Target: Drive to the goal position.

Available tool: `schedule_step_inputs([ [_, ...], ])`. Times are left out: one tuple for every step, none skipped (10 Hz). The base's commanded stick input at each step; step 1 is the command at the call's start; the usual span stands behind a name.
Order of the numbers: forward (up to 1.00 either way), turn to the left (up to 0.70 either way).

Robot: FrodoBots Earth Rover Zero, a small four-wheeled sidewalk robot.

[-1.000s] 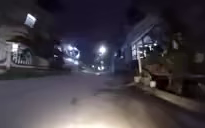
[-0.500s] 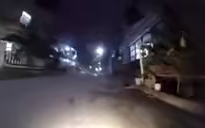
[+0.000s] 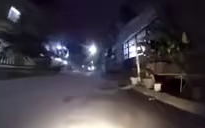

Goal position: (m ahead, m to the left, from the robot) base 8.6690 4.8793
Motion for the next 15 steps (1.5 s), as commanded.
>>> schedule_step_inputs([
  [0.7, 0.0],
  [0.7, 0.0],
  [0.7, 0.0],
  [0.7, 0.0],
  [0.7, 0.0],
  [0.7, 0.0],
  [0.7, 0.0],
  [0.7, 0.0],
  [0.7, 0.0],
  [0.7, 0.0],
  [0.7, 0.0],
  [0.7, 0.0],
  [0.7, 0.0],
  [0.7, 0.0],
  [0.7, 0.0],
])
